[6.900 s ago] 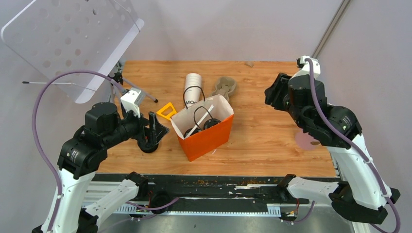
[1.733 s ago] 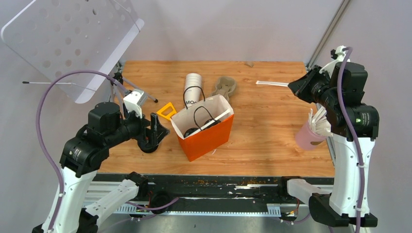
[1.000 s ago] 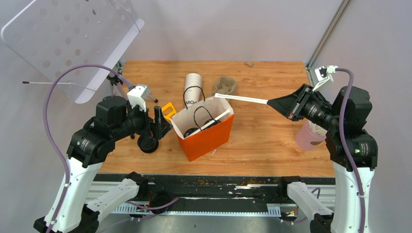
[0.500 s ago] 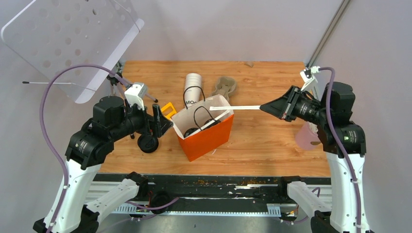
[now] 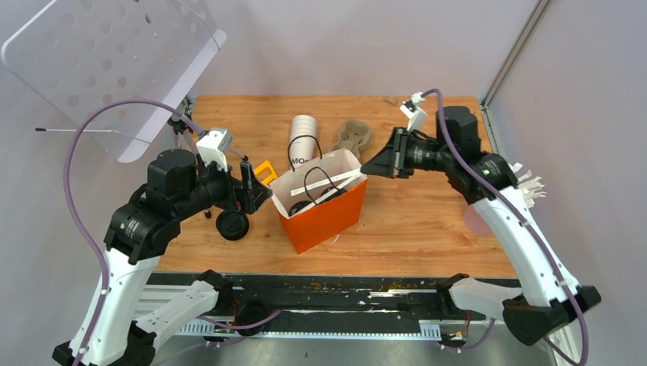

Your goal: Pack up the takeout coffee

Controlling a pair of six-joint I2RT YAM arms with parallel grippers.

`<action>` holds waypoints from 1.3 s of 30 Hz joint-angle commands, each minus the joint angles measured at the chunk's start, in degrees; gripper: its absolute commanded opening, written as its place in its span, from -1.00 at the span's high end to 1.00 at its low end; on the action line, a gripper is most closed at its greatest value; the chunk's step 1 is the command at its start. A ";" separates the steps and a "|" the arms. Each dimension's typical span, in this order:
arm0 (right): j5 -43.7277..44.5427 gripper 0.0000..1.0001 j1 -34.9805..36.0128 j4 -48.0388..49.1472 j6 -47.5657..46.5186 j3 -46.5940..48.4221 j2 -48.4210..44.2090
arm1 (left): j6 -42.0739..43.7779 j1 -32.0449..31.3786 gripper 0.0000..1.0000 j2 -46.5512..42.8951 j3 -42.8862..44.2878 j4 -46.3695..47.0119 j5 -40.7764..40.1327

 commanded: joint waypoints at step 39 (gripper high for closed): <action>27.22 -0.64 7.47 -20.58 -17.08 33.10 17.62 | 1.45 -0.22 -1.00 2.20 6.27 3.64 -0.31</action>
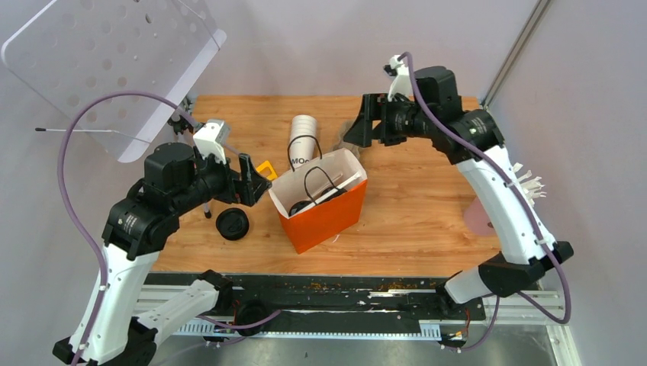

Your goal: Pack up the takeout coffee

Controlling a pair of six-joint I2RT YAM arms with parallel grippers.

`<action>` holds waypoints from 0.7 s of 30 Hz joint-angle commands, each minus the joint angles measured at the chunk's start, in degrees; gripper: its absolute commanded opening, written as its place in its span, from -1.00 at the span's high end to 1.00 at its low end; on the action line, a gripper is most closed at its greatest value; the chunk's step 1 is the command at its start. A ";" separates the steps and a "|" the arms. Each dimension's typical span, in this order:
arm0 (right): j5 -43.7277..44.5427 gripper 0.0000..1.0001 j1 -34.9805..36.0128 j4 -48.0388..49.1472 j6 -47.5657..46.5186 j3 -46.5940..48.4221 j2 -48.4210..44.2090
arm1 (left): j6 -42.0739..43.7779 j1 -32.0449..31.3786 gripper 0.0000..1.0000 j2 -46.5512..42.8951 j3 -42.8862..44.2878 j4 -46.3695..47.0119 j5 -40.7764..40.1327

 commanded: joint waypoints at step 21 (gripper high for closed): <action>33.21 -1.00 0.17 3.59 -4.44 -18.30 -30.84 | 1.61 -0.22 -1.00 -2.49 5.63 12.23 -1.53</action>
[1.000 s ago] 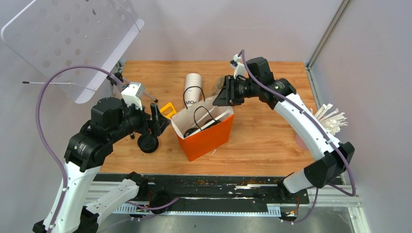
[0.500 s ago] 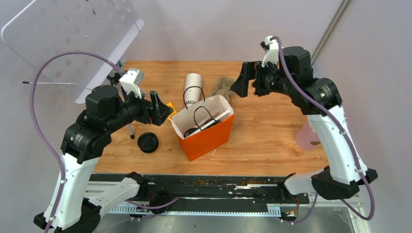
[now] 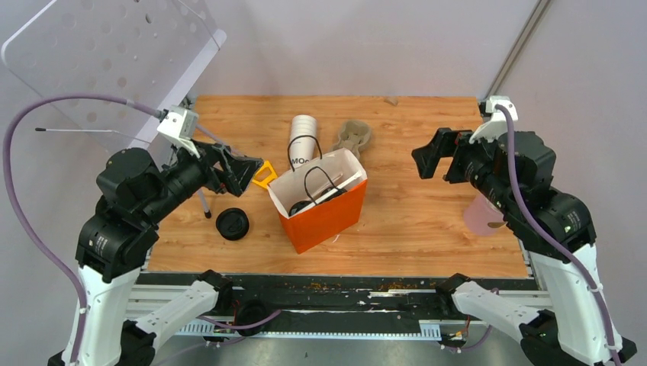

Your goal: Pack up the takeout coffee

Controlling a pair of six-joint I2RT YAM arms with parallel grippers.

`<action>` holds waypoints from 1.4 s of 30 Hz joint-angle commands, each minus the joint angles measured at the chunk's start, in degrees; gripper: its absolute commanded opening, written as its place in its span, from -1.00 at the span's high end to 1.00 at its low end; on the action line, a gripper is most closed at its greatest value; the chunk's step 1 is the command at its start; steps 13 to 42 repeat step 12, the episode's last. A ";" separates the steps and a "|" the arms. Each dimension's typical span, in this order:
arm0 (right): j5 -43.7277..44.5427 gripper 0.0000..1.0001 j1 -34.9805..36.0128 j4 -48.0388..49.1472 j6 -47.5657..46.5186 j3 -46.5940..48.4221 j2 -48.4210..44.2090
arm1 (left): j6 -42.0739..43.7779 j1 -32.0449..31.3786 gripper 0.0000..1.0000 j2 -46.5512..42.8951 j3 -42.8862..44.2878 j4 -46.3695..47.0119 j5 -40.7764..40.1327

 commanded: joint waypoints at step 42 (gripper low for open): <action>2.62 -1.00 0.16 10.16 2.35 -9.73 -3.74 | 1.10 -0.22 -1.00 -3.43 -4.19 -2.25 -7.81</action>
